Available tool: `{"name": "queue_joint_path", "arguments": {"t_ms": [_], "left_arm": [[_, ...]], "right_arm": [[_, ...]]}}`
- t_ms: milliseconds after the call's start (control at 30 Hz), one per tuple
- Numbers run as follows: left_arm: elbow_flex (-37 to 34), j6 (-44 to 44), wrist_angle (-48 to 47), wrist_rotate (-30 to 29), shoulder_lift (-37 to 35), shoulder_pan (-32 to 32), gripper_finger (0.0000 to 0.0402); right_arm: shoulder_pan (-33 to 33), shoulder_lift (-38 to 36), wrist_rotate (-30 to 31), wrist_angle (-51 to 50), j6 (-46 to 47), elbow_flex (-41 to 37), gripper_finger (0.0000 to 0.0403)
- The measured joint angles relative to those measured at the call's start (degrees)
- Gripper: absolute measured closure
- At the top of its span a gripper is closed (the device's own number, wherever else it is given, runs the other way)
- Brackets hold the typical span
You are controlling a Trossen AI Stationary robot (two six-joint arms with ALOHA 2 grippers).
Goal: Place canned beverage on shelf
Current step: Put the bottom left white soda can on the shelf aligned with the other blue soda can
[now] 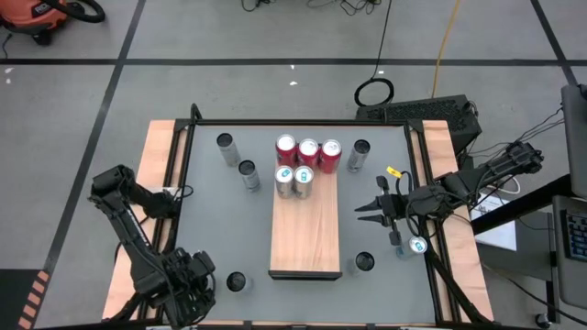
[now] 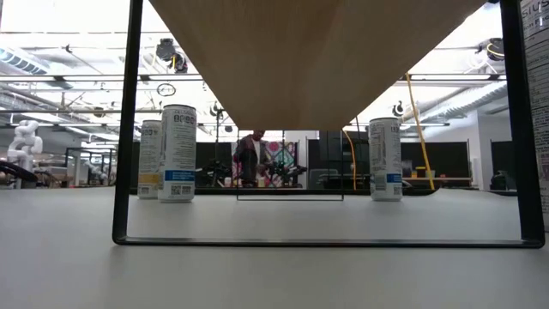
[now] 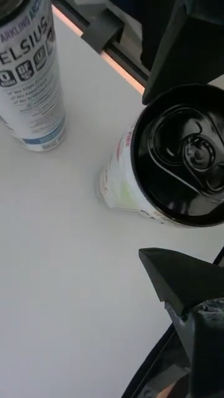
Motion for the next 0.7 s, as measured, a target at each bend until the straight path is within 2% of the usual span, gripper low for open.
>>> {"name": "queue_joint_path", "arguments": {"t_ms": [133, 467, 700], "left_arm": [[0.0, -1.92, 0.62, 0.05, 0.04, -0.13, 0.0036], [0.02, -2.21, 0.8, 2.26, 0.02, -0.11, 0.0152], [0.02, -2.17, 1.31, 2.26, 0.02, -0.1, 0.0159]], "right_arm": [[0.0, 0.0, 0.0, -0.01, -0.44, 0.0, 0.0365], [0.0, 0.0, 0.01, -0.02, 0.39, 0.0, 0.0365], [0.0, 0.0, 0.02, -0.02, -0.37, 0.0, 0.0365]]}}
